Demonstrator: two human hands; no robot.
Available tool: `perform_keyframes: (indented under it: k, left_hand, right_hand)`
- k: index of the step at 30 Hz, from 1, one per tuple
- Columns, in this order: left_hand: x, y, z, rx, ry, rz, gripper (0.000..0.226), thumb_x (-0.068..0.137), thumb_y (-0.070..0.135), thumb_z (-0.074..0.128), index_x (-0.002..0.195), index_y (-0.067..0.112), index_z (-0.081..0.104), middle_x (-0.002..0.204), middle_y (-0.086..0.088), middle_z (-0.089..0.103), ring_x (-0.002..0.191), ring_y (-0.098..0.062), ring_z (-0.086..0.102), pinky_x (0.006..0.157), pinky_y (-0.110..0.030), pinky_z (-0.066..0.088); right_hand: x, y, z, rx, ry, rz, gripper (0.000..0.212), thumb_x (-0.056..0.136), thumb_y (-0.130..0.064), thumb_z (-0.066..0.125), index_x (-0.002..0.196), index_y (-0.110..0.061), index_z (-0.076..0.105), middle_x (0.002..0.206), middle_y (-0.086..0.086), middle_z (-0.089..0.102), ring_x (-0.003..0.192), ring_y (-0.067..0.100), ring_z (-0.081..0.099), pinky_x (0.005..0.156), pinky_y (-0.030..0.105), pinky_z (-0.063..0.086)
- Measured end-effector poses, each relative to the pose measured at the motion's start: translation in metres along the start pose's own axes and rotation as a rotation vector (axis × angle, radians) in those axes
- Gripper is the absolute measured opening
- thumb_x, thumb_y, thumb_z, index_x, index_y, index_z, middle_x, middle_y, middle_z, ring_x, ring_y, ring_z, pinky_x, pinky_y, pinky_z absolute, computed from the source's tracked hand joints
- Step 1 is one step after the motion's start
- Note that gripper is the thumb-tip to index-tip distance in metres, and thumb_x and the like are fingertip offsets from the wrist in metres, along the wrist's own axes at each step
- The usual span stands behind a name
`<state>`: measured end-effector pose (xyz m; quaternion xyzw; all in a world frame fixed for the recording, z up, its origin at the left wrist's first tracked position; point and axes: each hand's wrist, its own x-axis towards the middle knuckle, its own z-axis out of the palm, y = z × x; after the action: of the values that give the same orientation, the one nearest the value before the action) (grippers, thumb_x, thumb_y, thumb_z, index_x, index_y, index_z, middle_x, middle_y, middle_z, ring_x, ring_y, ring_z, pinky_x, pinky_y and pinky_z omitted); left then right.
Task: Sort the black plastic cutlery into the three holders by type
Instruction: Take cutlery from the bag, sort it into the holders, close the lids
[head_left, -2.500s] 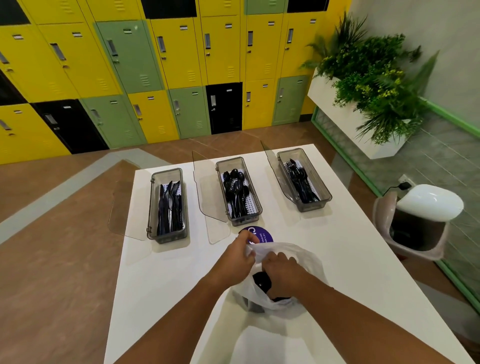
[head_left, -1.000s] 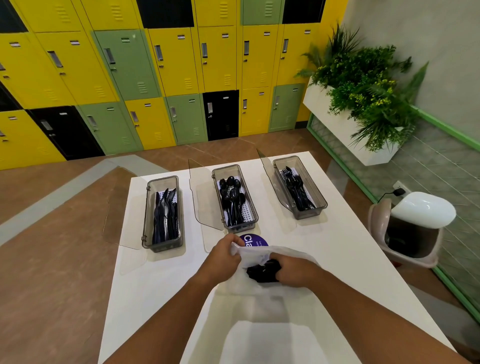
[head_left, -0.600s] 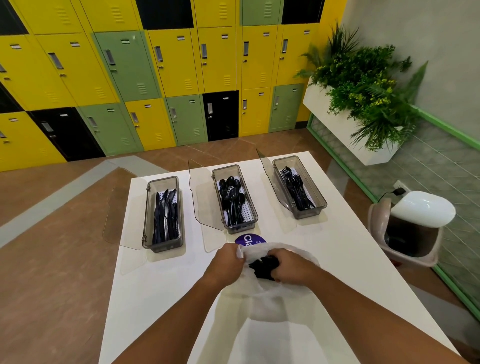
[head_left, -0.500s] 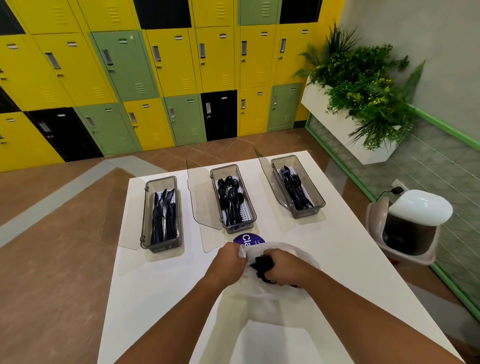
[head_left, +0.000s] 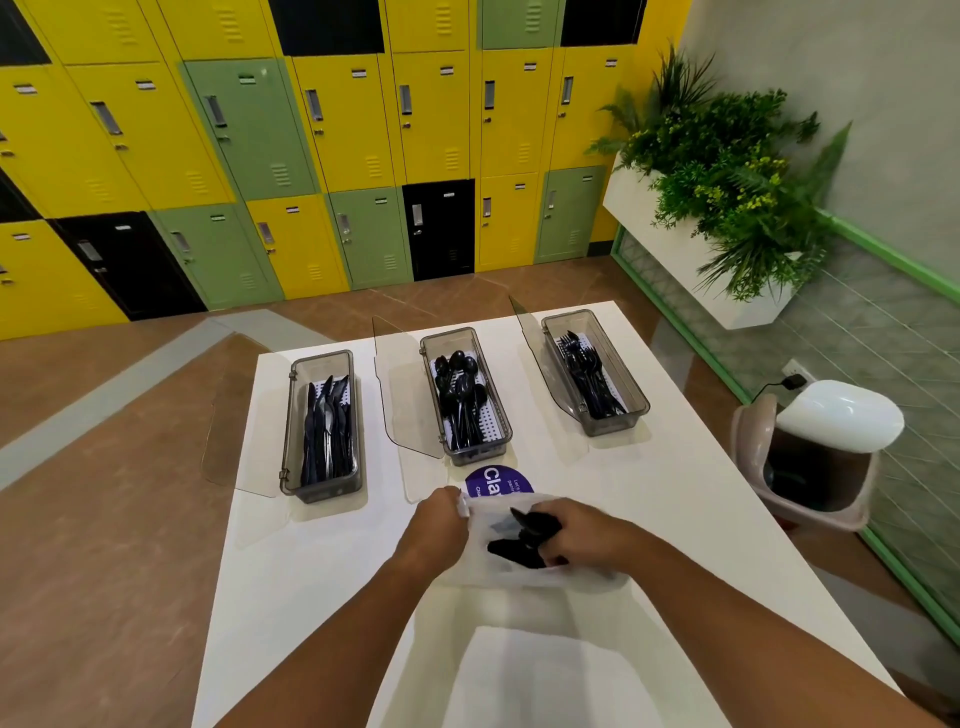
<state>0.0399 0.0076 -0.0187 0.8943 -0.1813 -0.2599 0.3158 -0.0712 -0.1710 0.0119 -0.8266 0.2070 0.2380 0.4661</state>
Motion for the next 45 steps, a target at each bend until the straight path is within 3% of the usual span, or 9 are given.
perform_keyframes:
  k: [3,8,13,16,22,27,30,38,45]
  left_hand:
    - [-0.002,0.001,0.005,0.045,-0.062,-0.005,0.019,0.102,0.025,0.046,0.101,0.009,0.057,0.111,-0.014,0.067,0.086,-0.019,0.055,0.065,-0.025,0.04]
    - [-0.002,0.002,0.006,-0.031,-0.228,0.03,0.037,0.089,0.027,0.068,0.122,0.02,0.053,0.125,-0.003,0.06,0.104,-0.018,0.058,0.076,-0.024,0.045]
    - [-0.009,0.025,-0.008,-0.458,-0.088,0.198,0.058,0.084,0.053,0.073,0.131,0.025,0.055,0.128,0.009,0.06,0.117,-0.004,0.057,0.097,-0.024,0.044]
    - [-0.011,0.046,-0.018,-0.634,-0.017,0.234,0.046,0.086,0.047,0.073,0.122,0.022,0.058,0.119,0.002,0.067,0.104,-0.005,0.067,0.084,-0.021,0.053]
    - [-0.012,0.062,-0.01,-0.711,-0.228,0.184,0.05,0.089,0.032,0.074,0.129,0.016,0.048,0.106,-0.018,0.07,0.075,-0.031,0.073,0.064,-0.037,0.057]
    - [-0.019,0.07,-0.006,-0.649,-0.181,0.247,0.019,0.098,0.022,0.059,0.114,0.014,0.053,0.066,-0.006,0.059,0.052,-0.021,0.059,0.047,-0.03,0.048]
    - [-0.022,0.066,-0.002,-0.595,-0.188,0.275,0.009,0.101,0.022,0.053,0.096,0.016,0.054,0.052,-0.003,0.052,0.04,-0.019,0.05,0.038,-0.025,0.039]
    - [-0.021,0.047,-0.001,-0.706,-0.179,0.193,0.021,0.101,0.027,0.059,0.11,0.008,0.055,0.059,-0.007,0.046,0.04,-0.013,0.037,0.04,-0.022,0.031]
    - [-0.018,0.041,-0.001,-0.756,-0.173,0.166,0.02,0.099,0.034,0.06,0.096,0.014,0.056,0.063,-0.011,0.047,0.043,-0.014,0.036,0.044,-0.025,0.028]
  right_hand:
    - [-0.003,-0.011,-0.007,0.309,0.017,-0.027,0.031,0.085,0.007,0.058,0.091,-0.023,0.062,0.068,0.01,0.058,0.057,0.021,0.053,0.056,0.029,0.047]
    - [0.002,-0.037,-0.018,0.756,0.139,-0.085,0.005,0.093,0.003,0.056,0.097,0.0,0.057,0.063,0.009,0.055,0.049,0.022,0.049,0.058,0.036,0.048]
    - [0.01,-0.061,-0.029,1.121,0.202,-0.08,0.005,0.097,-0.003,0.053,0.101,-0.001,0.056,0.064,0.009,0.051,0.053,0.023,0.046,0.056,0.037,0.049]
    - [0.012,-0.071,-0.03,1.221,0.205,-0.067,0.005,0.097,-0.006,0.055,0.093,-0.003,0.057,0.065,0.008,0.051,0.057,0.024,0.052,0.055,0.036,0.051]
    - [0.018,-0.086,-0.016,1.137,0.385,-0.072,0.004,0.092,-0.007,0.062,0.092,-0.003,0.064,0.068,0.009,0.065,0.07,0.03,0.065,0.083,0.059,0.055]
    - [0.018,-0.082,-0.003,0.949,0.429,-0.105,0.015,0.09,-0.012,0.062,0.092,-0.004,0.074,0.088,0.011,0.077,0.086,0.033,0.073,0.073,0.043,0.059]
    - [0.018,-0.075,-0.003,1.002,0.266,-0.114,0.019,0.093,-0.011,0.059,0.106,0.0,0.069,0.1,0.014,0.077,0.096,0.03,0.074,0.086,0.047,0.056]
    - [0.025,-0.069,-0.016,1.106,0.32,-0.191,0.026,0.091,-0.02,0.07,0.111,-0.005,0.066,0.102,0.018,0.075,0.091,0.033,0.074,0.082,0.047,0.058]
    - [0.035,-0.071,-0.016,1.063,0.361,-0.173,0.022,0.1,-0.021,0.057,0.112,-0.01,0.072,0.11,0.016,0.074,0.099,0.034,0.072,0.093,0.056,0.055]
